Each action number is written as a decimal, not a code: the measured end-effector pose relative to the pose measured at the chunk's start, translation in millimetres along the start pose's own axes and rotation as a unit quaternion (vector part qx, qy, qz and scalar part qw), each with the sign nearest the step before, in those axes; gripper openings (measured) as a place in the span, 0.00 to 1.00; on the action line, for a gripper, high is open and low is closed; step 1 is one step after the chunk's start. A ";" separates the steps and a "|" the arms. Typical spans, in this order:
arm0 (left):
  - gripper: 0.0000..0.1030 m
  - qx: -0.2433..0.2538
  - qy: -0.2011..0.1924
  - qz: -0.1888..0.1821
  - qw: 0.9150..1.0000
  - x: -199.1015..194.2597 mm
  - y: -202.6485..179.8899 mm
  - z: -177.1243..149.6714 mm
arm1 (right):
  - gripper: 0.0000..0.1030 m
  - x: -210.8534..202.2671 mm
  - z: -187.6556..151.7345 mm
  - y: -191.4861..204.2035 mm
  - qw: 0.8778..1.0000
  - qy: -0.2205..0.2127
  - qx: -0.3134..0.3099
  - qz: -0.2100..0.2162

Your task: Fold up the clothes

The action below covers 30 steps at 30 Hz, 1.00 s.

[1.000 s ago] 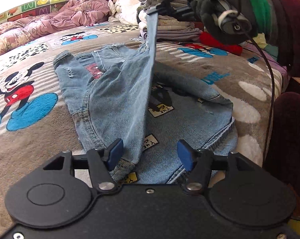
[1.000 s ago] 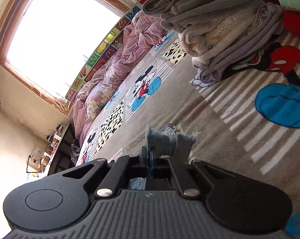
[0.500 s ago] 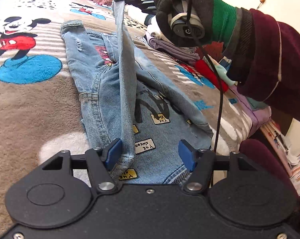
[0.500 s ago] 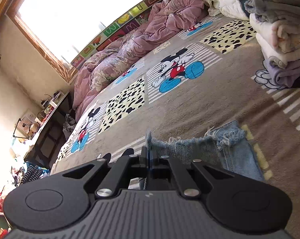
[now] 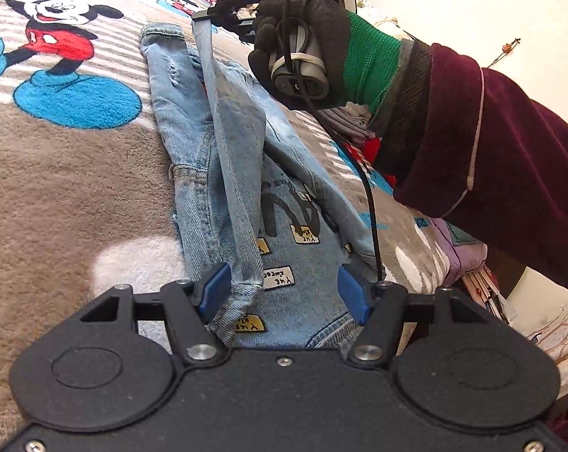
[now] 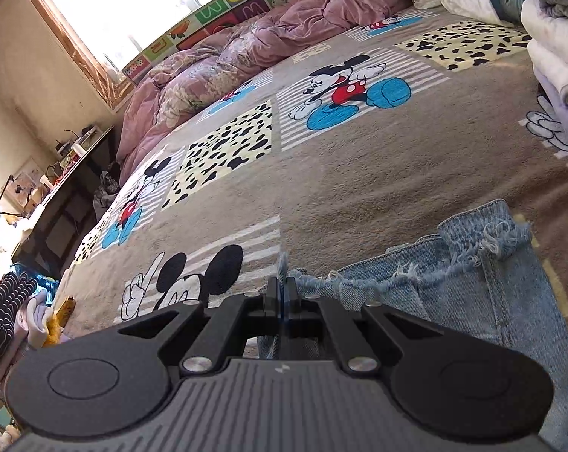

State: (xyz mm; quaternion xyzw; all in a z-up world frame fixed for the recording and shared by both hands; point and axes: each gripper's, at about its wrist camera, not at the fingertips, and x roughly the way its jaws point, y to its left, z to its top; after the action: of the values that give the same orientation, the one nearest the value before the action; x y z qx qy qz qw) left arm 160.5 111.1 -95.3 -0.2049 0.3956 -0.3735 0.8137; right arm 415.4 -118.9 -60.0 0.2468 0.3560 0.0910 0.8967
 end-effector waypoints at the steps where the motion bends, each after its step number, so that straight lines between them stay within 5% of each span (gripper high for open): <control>1: 0.60 -0.001 0.001 0.000 1.000 0.5 0.6 0.0 | 0.04 2.3 -1.2 0.8 1.000 0.002 -0.004 -0.003; 10: 0.62 0.009 0.010 0.004 1.000 4.1 0.0 -2.5 | 0.04 13.4 -3.9 23.6 0.998 0.015 -0.069 0.004; 13: 0.62 0.007 0.009 0.003 1.000 3.9 0.9 -2.3 | 0.09 11.8 3.4 27.5 0.997 0.019 -0.071 0.019; 16: 0.63 0.002 0.007 0.000 1.000 2.6 2.3 -2.2 | 0.29 4.4 12.0 26.4 0.997 0.015 -0.068 0.023; 20: 0.63 0.003 0.004 -0.001 1.000 1.1 2.0 -1.8 | 0.30 -13.2 16.6 19.5 0.997 0.002 -0.081 0.020; 25: 0.63 0.004 -0.007 -0.006 1.000 -4.9 0.0 -1.4 | 0.30 -40.1 -13.6 8.2 0.989 0.022 -0.144 0.023; 30: 0.63 -0.010 -0.058 -0.004 0.998 -20.9 2.4 0.9 | 0.30 -86.5 -55.0 -16.0 0.989 0.037 -0.132 0.061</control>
State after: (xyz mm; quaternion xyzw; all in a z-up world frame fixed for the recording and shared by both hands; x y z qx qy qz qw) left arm 153.8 128.8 -86.0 -0.2358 0.3501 -0.3605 0.8317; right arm 314.5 -141.2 -51.1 0.1442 0.3578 0.2007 0.9005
